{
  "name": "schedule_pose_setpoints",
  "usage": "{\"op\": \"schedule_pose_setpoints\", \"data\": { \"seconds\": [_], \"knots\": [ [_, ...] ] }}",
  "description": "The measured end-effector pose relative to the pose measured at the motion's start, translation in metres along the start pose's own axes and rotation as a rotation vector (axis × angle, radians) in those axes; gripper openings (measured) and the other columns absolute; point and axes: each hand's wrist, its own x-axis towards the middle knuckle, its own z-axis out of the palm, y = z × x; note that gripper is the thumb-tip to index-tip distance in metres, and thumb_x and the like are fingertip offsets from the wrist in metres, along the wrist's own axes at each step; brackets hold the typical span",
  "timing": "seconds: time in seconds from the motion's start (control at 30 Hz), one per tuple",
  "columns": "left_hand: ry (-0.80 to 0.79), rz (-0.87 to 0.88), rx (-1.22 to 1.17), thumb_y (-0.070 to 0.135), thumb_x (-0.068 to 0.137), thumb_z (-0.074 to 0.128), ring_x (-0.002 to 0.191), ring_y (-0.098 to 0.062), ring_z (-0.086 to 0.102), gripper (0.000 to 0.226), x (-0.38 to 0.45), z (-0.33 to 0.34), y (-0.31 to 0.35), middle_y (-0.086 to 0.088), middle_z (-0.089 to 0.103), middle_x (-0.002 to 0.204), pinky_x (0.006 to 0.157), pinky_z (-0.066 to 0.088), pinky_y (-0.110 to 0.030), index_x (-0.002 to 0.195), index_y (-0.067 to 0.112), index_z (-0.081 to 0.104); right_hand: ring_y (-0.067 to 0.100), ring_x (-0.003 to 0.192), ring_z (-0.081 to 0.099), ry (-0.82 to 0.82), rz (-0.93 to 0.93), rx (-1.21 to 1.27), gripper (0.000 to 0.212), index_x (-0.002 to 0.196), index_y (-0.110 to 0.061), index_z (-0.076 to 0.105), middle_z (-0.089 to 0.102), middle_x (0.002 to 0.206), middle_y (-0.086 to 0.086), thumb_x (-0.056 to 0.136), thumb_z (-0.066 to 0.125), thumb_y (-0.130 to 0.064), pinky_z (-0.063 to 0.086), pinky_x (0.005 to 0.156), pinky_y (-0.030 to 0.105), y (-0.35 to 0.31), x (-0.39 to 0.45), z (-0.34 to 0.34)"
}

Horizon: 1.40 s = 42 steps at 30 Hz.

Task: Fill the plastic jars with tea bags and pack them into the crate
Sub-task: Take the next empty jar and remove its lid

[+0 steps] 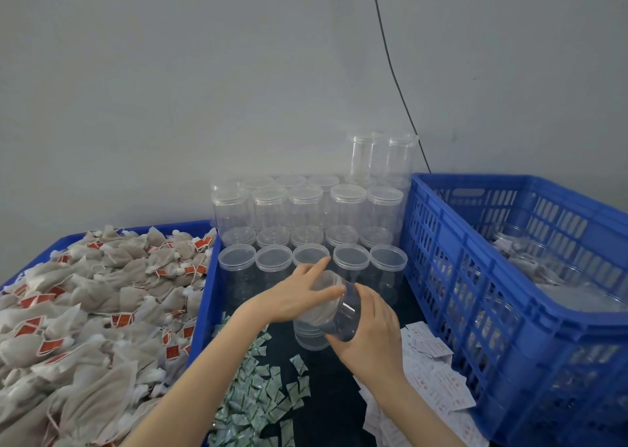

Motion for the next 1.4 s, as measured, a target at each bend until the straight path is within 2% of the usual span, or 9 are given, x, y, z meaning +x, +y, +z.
{"op": "schedule_pose_setpoints", "data": {
  "seconds": [0.1,0.2,0.5,0.63,0.73,0.87,1.0,1.23,1.4],
  "knots": [
    [-0.146,0.158,0.034,0.048,0.076,0.073,0.139,-0.009,0.021,0.104,-0.004,-0.002,-0.001,0.014,0.015,0.153,0.112,0.028,-0.034,0.149,0.044,-0.001,0.032,0.111,0.064,-0.009,0.022,0.002,0.089,0.125,-0.001,0.059,0.065,0.121,0.011,0.053,0.094,-0.038,0.05,0.096,0.048,0.005,-0.002,-0.001],
    [0.022,0.184,0.082,0.044,0.071,0.077,0.124,-0.006,0.039,0.094,-0.001,-0.001,-0.001,0.012,0.038,0.143,0.1,0.037,-0.026,0.146,0.042,0.021,0.03,0.118,0.06,-0.022,0.054,0.03,0.092,0.132,-0.003,0.054,0.061,0.128,0.009,0.055,0.093,-0.037,0.046,0.101,0.045,0.005,-0.004,0.0],
    [0.133,-0.038,0.053,0.071,0.068,0.062,0.121,-0.022,0.05,0.096,0.002,0.017,0.004,-0.002,0.047,0.141,0.101,0.044,-0.04,0.147,0.032,0.024,0.032,0.112,0.065,-0.029,0.038,-0.008,0.098,0.128,0.0,0.056,0.064,0.122,0.013,0.047,0.098,-0.034,0.05,0.096,0.048,0.013,-0.007,0.004],
    [0.177,-0.176,0.062,0.078,0.073,0.041,0.102,-0.029,0.057,0.083,0.002,0.028,0.013,-0.011,0.059,0.124,0.088,0.047,-0.041,0.136,0.025,0.034,0.032,0.108,0.067,0.021,-0.038,-0.09,0.097,0.123,0.003,0.06,0.066,0.118,0.014,0.043,0.099,-0.038,0.052,0.093,0.05,0.017,-0.006,0.002],
    [0.131,-0.231,0.117,0.077,0.081,0.033,0.113,-0.032,0.052,0.082,0.006,0.029,0.014,-0.016,0.052,0.132,0.088,0.041,-0.041,0.141,0.022,0.026,0.03,0.104,0.068,0.018,-0.034,-0.068,0.095,0.12,0.002,0.061,0.068,0.115,0.012,0.044,0.098,-0.04,0.053,0.089,0.046,0.014,-0.008,0.001],
    [-0.071,0.097,0.051,0.061,0.078,0.064,0.145,-0.019,0.008,0.105,0.002,0.02,0.012,0.013,-0.007,0.156,0.114,0.025,-0.041,0.147,0.043,-0.014,0.031,0.106,0.067,-0.028,0.023,-0.008,0.092,0.124,-0.001,0.06,0.066,0.119,0.01,0.05,0.095,-0.043,0.053,0.088,0.045,0.015,-0.013,-0.001],
    [-0.099,0.27,0.145,0.039,0.071,0.078,0.126,-0.007,0.034,0.095,0.0,0.007,0.005,0.015,0.027,0.14,0.101,0.036,-0.025,0.144,0.047,0.017,0.029,0.109,0.065,-0.028,0.062,0.051,0.094,0.13,-0.005,0.056,0.063,0.124,0.008,0.054,0.09,-0.048,0.052,0.088,0.042,0.016,-0.016,-0.001],
    [0.357,-0.087,0.301,0.079,0.069,0.035,0.106,-0.031,0.056,0.076,0.001,0.035,0.018,-0.006,0.058,0.121,0.076,0.037,-0.036,0.122,0.024,0.041,0.033,0.107,0.067,0.04,-0.009,0.029,0.101,0.128,-0.004,0.051,0.065,0.119,0.014,0.044,0.099,-0.033,0.056,0.088,0.05,0.012,-0.013,0.001],
    [0.235,-0.129,0.248,0.077,0.084,0.027,0.126,-0.035,0.047,0.08,0.004,0.025,0.016,-0.012,0.038,0.148,0.099,0.037,-0.045,0.148,0.031,0.015,0.032,0.105,0.068,0.055,-0.018,-0.016,0.095,0.121,0.001,0.059,0.066,0.116,0.013,0.044,0.099,-0.038,0.054,0.089,0.048,0.015,-0.012,0.002]
  ]
}}
